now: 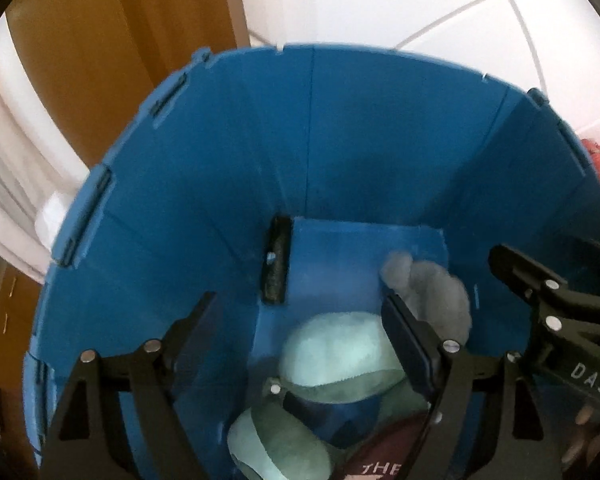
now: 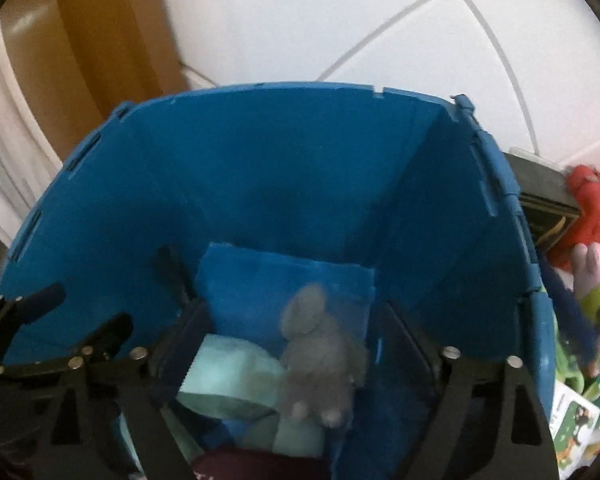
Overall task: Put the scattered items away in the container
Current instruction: 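Lower both items into the blue crate and open both tools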
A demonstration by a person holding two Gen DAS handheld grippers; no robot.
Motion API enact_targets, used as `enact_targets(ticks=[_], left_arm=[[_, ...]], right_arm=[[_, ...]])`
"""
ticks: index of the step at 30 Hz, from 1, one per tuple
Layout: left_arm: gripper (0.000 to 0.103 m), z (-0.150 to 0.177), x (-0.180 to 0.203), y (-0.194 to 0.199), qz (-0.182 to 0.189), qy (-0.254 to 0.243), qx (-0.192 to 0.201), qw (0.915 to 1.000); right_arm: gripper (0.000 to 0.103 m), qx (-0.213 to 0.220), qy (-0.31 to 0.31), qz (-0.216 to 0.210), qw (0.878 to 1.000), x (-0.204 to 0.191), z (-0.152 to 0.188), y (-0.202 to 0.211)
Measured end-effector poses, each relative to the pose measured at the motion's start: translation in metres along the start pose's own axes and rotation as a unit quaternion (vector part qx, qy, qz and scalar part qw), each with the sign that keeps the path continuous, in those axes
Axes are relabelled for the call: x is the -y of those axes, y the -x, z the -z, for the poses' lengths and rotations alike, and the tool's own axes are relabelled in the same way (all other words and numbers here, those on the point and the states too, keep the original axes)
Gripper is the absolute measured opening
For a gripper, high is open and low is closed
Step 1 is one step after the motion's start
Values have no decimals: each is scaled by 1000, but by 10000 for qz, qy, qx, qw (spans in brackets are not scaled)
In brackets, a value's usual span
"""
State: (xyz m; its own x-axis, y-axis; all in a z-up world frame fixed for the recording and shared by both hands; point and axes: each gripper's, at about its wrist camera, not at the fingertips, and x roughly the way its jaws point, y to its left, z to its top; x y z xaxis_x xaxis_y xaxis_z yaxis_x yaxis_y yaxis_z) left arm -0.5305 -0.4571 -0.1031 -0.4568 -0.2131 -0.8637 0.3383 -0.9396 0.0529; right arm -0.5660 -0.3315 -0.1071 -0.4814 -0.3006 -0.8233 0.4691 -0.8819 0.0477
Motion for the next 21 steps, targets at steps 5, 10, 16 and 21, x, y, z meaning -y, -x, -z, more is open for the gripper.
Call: enact_targets(ticks=[5, 10, 16, 21], left_arm=[[82, -1, -6, 13, 12, 156, 5, 9999], [82, 0, -6, 51, -91, 129, 217, 9996], [82, 20, -2, 108, -13, 100, 431, 9990], [82, 48, 14, 151, 47, 30, 641, 9979]], right_arm=[[95, 60, -33, -75, 9999, -4, 3, 9], [99, 334, -29, -226, 9992, -5, -11, 46], [102, 661, 8, -147, 9977, -5, -16, 101], [103, 869, 202, -262, 9957, 9, 6, 150]])
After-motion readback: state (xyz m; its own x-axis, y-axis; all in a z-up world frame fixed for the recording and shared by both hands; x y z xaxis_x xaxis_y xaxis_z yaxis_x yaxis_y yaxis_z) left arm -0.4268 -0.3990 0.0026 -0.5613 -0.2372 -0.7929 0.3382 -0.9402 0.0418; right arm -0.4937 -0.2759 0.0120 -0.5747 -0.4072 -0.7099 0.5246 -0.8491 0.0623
